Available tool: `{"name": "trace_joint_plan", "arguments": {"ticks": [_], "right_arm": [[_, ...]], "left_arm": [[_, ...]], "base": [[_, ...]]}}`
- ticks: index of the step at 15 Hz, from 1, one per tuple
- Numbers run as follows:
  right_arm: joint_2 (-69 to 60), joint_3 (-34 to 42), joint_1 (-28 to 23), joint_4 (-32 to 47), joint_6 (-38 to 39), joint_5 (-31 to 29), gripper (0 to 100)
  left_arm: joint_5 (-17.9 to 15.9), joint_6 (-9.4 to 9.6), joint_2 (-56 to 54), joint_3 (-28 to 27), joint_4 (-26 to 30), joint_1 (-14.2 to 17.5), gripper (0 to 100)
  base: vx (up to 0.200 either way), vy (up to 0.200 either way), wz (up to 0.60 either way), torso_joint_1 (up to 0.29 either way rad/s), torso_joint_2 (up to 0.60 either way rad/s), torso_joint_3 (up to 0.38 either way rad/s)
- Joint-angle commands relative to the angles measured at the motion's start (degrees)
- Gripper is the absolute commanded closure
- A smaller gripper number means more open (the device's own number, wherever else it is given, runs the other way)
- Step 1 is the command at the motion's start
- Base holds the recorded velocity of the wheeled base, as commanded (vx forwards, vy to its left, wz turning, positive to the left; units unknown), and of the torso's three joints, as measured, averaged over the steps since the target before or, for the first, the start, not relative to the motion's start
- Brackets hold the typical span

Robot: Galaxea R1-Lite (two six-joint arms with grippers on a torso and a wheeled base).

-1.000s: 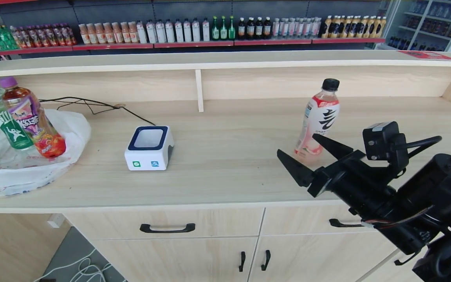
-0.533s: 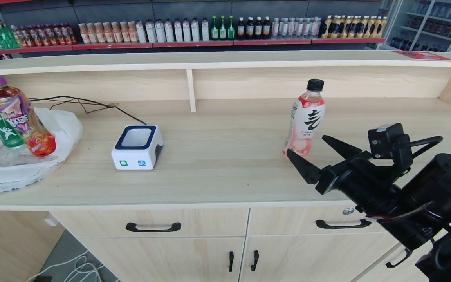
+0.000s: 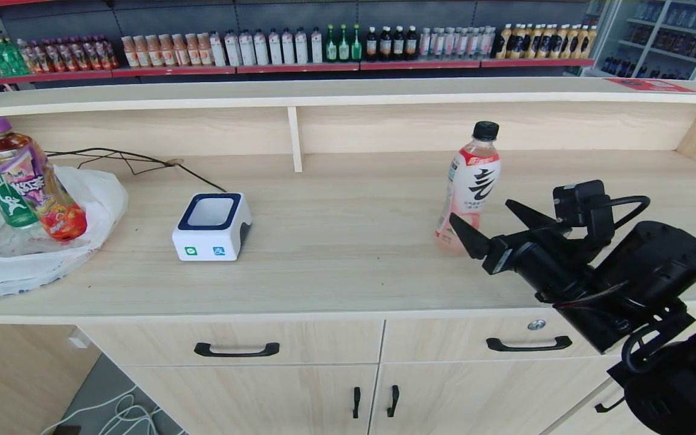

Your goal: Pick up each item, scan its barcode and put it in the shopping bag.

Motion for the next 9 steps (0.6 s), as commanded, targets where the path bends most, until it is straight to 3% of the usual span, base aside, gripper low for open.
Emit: {"name": "trace_joint_plan", "arguments": {"ticks": [1, 9], "right_arm": [[2.7, -1.8, -0.2, -0.1, 0.0, 0.0, 0], [7.7, -8.6, -0.9, -0.1, 0.0, -0.2, 0]], "left_arm": [[0.0, -0.04, 0.0, 0.0, 0.0, 0.0, 0], [0.0, -0.13, 0.0, 0.0, 0.0, 0.0, 0]], "base": [[0.0, 0.0, 0.0, 0.0, 0.0, 0.0], [0.0, 0.0, 0.0, 0.0, 0.0, 0.0]]}}
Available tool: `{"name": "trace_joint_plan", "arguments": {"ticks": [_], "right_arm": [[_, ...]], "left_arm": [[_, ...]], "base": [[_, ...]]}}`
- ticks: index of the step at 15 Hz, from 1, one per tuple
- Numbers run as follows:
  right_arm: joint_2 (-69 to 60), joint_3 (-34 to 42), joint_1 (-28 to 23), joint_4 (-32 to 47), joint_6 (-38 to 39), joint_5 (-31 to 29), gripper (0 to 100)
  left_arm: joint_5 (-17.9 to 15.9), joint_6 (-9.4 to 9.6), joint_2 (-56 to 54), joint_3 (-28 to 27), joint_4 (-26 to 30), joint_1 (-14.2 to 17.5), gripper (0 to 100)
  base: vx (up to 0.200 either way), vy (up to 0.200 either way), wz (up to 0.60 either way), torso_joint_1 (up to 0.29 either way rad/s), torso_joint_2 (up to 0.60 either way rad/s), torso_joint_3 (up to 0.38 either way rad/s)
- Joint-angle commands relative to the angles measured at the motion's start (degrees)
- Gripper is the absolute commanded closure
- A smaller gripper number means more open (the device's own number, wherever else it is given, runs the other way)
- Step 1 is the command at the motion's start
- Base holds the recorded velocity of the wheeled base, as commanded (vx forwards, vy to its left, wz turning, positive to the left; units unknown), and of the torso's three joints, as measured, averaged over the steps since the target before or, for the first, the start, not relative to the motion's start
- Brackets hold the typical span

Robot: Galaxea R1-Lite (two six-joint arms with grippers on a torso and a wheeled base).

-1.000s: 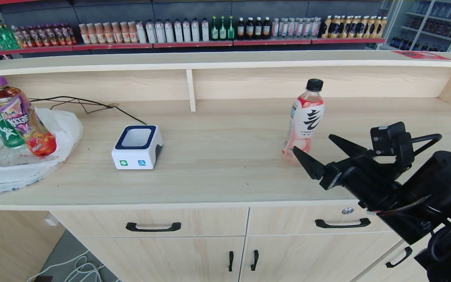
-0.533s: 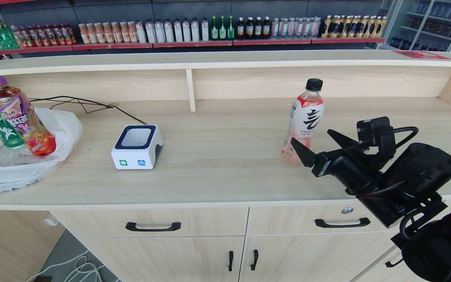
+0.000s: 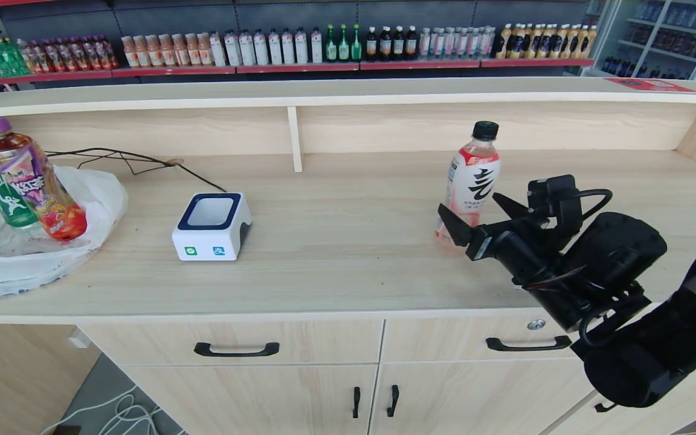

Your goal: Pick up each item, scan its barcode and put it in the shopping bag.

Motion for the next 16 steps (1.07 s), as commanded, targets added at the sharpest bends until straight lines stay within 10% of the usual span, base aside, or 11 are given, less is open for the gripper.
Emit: {"name": "trace_joint_plan", "arguments": {"ticks": [1, 16], "right_arm": [[2.0, -1.2, -0.1, 0.0, 0.0, -0.1, 0], [9.0, -12.9, 0.8, 0.0, 0.1, -6.0, 0]], "left_arm": [[0.0, -0.04, 0.0, 0.0, 0.0, -0.1, 0], [0.0, 0.04, 0.0, 0.0, 0.0, 0.0, 0]], "base": [[0.0, 0.0, 0.0, 0.0, 0.0, 0.0], [0.0, 0.0, 0.0, 0.0, 0.0, 0.0]]}}
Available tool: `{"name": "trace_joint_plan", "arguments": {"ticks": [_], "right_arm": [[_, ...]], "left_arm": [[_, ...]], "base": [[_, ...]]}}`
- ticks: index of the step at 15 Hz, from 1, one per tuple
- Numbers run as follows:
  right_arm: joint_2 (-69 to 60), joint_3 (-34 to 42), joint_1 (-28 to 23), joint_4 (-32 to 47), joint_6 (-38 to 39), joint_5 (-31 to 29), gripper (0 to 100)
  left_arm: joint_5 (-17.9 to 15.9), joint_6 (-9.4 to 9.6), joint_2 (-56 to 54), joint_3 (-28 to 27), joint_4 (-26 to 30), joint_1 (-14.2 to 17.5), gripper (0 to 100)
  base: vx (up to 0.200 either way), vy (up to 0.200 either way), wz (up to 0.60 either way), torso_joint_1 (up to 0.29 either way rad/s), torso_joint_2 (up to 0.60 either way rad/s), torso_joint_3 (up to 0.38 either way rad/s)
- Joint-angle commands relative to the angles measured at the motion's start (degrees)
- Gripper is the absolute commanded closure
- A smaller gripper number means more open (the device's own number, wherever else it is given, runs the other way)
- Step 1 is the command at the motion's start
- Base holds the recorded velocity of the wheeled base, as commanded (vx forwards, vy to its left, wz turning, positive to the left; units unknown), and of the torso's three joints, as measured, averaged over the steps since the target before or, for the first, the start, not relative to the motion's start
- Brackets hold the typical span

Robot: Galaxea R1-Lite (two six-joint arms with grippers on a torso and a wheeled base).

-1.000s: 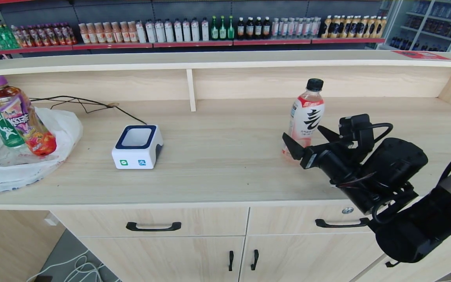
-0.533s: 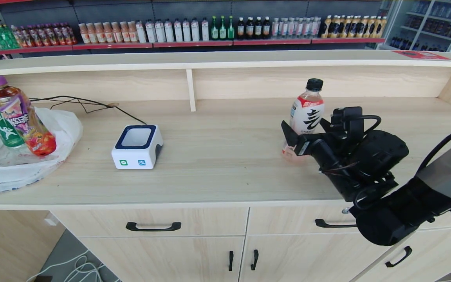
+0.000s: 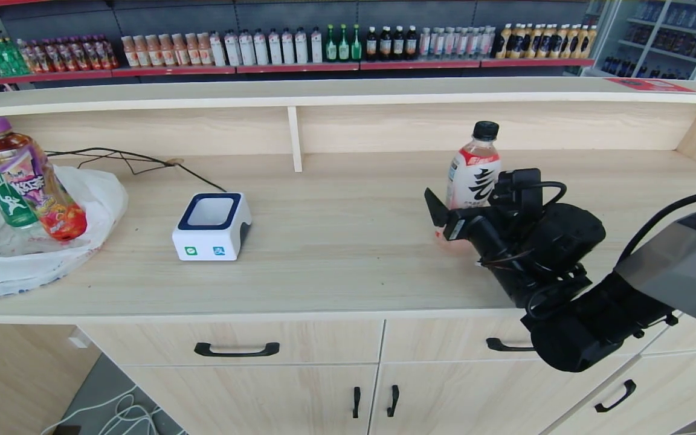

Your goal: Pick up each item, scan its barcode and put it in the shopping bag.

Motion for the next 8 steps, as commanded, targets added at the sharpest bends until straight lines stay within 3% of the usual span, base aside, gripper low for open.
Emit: {"name": "trace_joint_plan", "arguments": {"ticks": [1, 7, 8], "right_arm": [[0.5, -0.2, 0.0, 0.0, 0.0, 0.0, 0], [0.5, -1.8, 0.2, 0.0, 0.7, -1.2, 0], [0.4, -1.8, 0.6, 0.0, 1.4, -1.3, 100]], "left_arm": [[0.0, -0.02, 0.0, 0.0, 0.0, 0.0, 0], [0.0, -0.02, 0.0, 0.0, 0.0, 0.0, 0], [0.0, -0.02, 0.0, 0.0, 0.0, 0.0, 0]], "base": [[0.0, 0.0, 0.0, 0.0, 0.0, 0.0], [0.0, 0.0, 0.0, 0.0, 0.0, 0.0], [0.0, 0.0, 0.0, 0.0, 0.0, 0.0]]}}
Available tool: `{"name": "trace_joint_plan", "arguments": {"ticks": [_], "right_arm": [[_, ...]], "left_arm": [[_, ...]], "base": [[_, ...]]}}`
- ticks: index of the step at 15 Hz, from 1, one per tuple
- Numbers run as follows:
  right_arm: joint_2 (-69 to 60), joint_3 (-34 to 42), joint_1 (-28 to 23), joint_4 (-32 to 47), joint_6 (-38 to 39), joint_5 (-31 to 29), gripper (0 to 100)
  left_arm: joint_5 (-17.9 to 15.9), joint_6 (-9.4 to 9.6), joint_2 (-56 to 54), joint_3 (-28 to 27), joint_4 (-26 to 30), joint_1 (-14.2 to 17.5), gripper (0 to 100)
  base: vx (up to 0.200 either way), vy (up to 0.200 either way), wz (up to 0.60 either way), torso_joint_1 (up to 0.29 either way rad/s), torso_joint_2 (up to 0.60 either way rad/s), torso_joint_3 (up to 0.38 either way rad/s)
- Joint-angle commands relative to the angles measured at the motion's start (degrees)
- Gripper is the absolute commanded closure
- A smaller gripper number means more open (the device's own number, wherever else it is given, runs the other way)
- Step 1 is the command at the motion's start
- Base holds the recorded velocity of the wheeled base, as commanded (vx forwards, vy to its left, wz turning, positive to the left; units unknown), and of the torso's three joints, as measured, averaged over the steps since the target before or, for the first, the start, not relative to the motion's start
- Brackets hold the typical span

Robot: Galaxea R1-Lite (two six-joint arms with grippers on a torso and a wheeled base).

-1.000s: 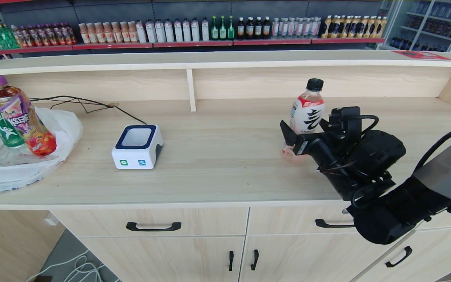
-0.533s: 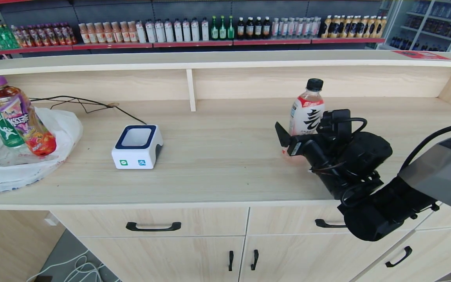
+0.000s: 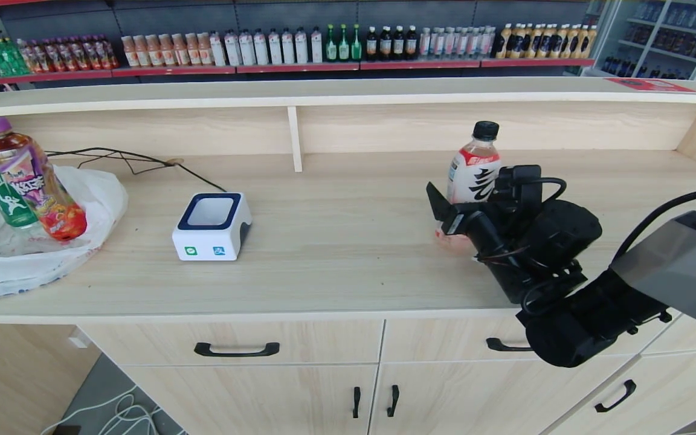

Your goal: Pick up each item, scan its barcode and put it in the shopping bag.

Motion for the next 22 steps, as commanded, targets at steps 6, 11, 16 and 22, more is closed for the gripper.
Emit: {"name": "trace_joint_plan", "arguments": {"ticks": [6, 11, 16, 22], "right_arm": [[-1.1, 0.5, 0.7, -0.1, 0.3, -0.2, 100], [-3.4, 2.8, 0.7, -0.1, 0.5, -0.2, 100], [-9.0, 7.3, 0.8, -0.1, 0.6, -0.2, 100], [-17.5, 16.1, 0.9, -0.1, 1.0, -0.3, 100]], "left_arm": [[0.0, -0.02, 0.0, 0.0, 0.0, 0.0, 0], [0.0, 0.07, 0.0, 0.0, 0.1, 0.0, 0], [0.0, 0.07, 0.0, 0.0, 0.1, 0.0, 0], [0.0, 0.07, 0.0, 0.0, 0.1, 0.0, 0]], "base": [[0.0, 0.0, 0.0, 0.0, 0.0, 0.0], [0.0, 0.0, 0.0, 0.0, 0.0, 0.0], [0.0, 0.0, 0.0, 0.0, 0.0, 0.0], [0.0, 0.0, 0.0, 0.0, 0.0, 0.0]]}}
